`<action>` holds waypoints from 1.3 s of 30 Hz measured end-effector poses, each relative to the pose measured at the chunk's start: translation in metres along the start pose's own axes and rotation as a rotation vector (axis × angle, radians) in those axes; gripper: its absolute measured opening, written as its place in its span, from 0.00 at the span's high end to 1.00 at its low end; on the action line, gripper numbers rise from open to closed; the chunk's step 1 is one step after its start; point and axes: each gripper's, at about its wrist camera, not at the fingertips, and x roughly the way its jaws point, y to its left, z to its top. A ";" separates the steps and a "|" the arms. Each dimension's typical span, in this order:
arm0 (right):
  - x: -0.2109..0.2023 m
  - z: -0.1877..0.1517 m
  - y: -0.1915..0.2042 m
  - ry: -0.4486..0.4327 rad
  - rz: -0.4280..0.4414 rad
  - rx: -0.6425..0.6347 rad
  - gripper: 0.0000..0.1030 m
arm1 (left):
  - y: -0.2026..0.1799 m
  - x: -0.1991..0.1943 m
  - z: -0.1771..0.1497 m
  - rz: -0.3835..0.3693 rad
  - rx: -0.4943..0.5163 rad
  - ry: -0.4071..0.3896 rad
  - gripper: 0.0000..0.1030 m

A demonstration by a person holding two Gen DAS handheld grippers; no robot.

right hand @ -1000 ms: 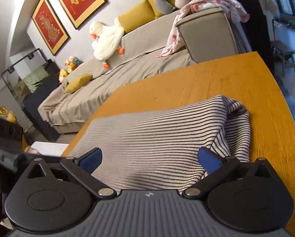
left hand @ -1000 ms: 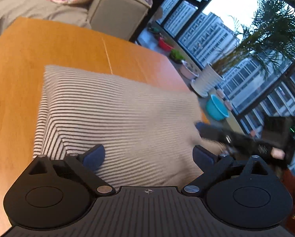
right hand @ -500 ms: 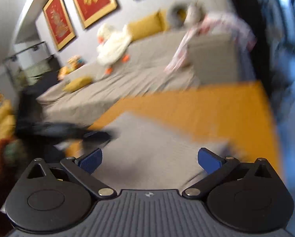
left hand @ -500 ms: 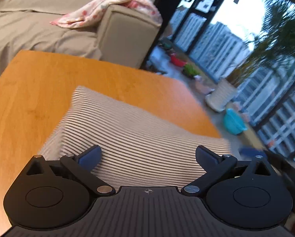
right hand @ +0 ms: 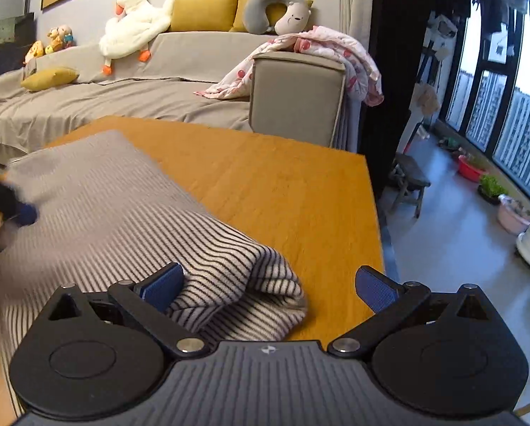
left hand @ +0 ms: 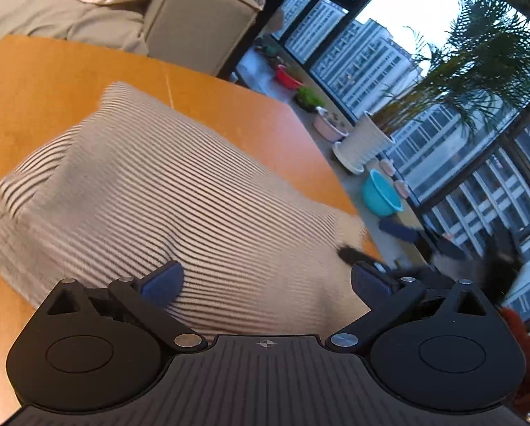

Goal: Fold clothes

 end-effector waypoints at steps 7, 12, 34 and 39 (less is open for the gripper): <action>-0.027 -0.012 0.037 0.015 0.146 -0.026 0.00 | 0.012 0.017 0.024 0.048 0.007 -0.039 0.00; -0.030 -0.008 0.058 0.015 0.250 -0.060 0.00 | 0.007 0.018 0.027 0.094 0.060 -0.050 0.00; -0.034 -0.015 0.043 0.031 0.129 -0.019 0.00 | -0.035 -0.018 -0.047 0.364 0.294 -0.020 0.00; -0.037 -0.011 0.049 0.046 0.199 -0.065 0.00 | -0.031 -0.024 -0.050 0.379 0.277 -0.032 0.00</action>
